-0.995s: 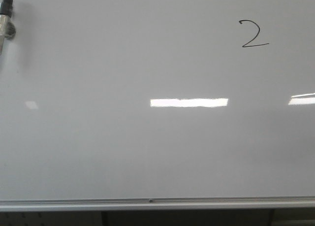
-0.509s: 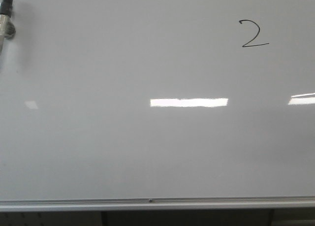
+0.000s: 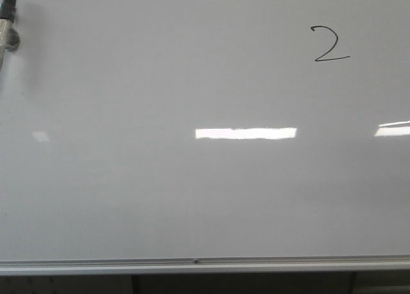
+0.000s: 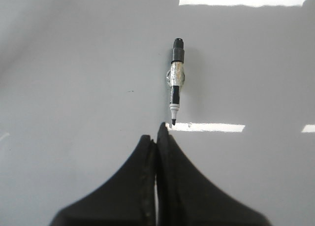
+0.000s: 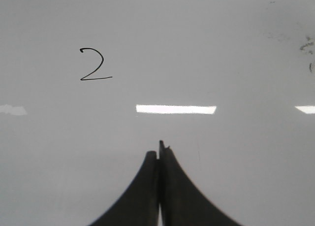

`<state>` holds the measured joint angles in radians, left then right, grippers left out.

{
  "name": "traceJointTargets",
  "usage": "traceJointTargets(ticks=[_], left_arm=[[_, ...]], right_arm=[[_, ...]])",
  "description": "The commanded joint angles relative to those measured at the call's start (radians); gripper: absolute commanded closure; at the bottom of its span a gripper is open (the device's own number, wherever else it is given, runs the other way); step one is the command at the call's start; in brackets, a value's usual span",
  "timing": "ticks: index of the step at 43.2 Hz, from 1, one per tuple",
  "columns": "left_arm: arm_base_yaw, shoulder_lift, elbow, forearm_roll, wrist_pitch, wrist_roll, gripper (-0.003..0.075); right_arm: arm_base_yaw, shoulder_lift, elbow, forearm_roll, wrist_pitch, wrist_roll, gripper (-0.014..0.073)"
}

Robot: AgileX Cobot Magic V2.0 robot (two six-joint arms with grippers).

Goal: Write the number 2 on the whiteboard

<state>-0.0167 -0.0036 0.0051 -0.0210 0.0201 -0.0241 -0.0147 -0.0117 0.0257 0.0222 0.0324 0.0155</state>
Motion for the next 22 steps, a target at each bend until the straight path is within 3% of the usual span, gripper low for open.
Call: traceJointTargets(ticks=[1, 22], left_arm=[[-0.007, -0.026, 0.034, -0.001, -0.075, -0.012, 0.0741], [-0.007, -0.026, 0.034, -0.001, -0.075, -0.012, 0.0741]], right_arm=[[-0.006, -0.017, -0.003, -0.013, -0.089, 0.008, 0.0662], [-0.006, -0.017, -0.003, -0.013, -0.126, 0.008, 0.0662]])
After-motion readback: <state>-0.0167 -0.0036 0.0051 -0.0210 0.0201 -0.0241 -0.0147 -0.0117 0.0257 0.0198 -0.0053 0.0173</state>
